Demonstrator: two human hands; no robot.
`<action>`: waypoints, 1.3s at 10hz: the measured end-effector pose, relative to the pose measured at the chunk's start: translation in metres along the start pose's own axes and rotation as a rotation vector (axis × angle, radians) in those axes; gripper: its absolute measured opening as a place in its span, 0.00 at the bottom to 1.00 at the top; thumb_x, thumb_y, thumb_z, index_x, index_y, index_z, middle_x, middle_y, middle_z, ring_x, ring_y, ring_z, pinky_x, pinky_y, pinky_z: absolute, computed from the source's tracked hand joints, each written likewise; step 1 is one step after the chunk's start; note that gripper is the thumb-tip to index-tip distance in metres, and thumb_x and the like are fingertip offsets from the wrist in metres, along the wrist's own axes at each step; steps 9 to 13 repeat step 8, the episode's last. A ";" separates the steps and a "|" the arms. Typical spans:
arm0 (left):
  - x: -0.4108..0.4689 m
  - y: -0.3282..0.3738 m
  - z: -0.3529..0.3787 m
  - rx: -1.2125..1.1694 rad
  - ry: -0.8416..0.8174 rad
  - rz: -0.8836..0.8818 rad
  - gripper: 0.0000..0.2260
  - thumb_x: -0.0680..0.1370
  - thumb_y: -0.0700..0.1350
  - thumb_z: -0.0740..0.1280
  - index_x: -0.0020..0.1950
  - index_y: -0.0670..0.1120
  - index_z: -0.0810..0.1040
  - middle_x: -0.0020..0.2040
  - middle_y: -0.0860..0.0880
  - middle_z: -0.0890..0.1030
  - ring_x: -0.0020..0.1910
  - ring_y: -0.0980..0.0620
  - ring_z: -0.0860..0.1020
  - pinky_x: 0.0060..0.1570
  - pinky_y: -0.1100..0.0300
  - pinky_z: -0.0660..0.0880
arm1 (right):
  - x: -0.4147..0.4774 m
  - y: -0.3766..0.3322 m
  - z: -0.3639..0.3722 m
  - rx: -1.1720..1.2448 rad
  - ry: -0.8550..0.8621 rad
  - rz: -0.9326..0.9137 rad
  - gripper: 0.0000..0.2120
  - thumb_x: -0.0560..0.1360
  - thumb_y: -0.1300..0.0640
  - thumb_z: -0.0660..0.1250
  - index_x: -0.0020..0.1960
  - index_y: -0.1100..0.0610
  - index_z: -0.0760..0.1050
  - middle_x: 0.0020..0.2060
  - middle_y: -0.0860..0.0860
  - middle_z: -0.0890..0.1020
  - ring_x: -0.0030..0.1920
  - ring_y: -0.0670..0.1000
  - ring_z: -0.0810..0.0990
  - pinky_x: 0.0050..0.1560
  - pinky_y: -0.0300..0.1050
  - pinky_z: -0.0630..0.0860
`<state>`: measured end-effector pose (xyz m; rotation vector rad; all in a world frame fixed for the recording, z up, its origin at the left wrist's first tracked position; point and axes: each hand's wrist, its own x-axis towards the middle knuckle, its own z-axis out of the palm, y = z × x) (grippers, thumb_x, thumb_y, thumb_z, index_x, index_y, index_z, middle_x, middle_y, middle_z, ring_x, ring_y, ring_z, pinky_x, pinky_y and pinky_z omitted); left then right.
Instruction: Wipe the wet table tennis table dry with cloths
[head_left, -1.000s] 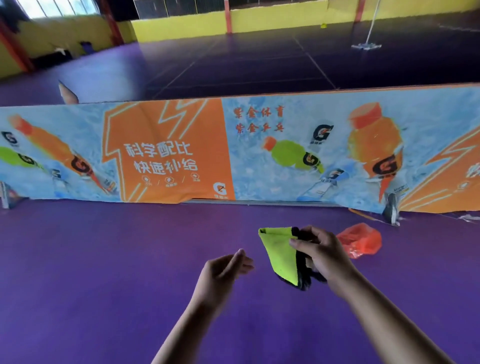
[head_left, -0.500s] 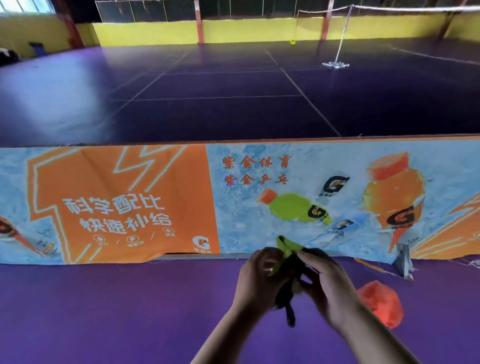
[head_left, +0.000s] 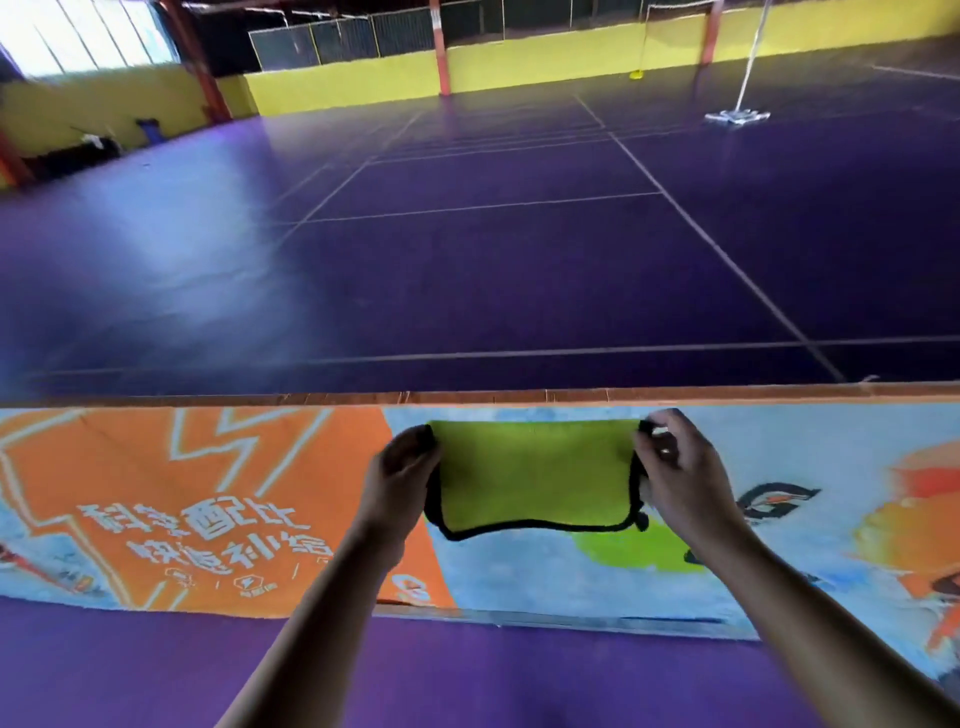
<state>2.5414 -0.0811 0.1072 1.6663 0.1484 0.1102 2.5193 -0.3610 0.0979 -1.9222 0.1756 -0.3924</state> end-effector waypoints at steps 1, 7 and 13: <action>0.064 0.002 0.016 0.152 -0.044 0.003 0.03 0.70 0.50 0.71 0.40 0.53 0.84 0.40 0.48 0.78 0.43 0.52 0.73 0.44 0.52 0.70 | 0.062 0.007 0.012 -0.110 -0.016 -0.064 0.02 0.78 0.60 0.68 0.47 0.57 0.75 0.36 0.49 0.80 0.36 0.48 0.77 0.36 0.42 0.71; 0.189 -0.023 0.051 0.736 0.046 0.069 0.19 0.79 0.48 0.66 0.70 0.53 0.77 0.66 0.46 0.80 0.69 0.41 0.73 0.67 0.47 0.69 | 0.175 0.040 0.045 -0.596 -0.129 0.154 0.22 0.80 0.42 0.61 0.71 0.49 0.69 0.64 0.52 0.79 0.65 0.59 0.75 0.65 0.54 0.64; 0.176 -0.010 0.031 0.725 0.035 0.095 0.20 0.79 0.52 0.66 0.71 0.51 0.76 0.67 0.46 0.80 0.69 0.43 0.73 0.66 0.46 0.70 | 0.154 0.025 0.029 -0.667 -0.133 0.127 0.27 0.79 0.39 0.59 0.75 0.48 0.65 0.71 0.52 0.73 0.70 0.58 0.70 0.69 0.56 0.62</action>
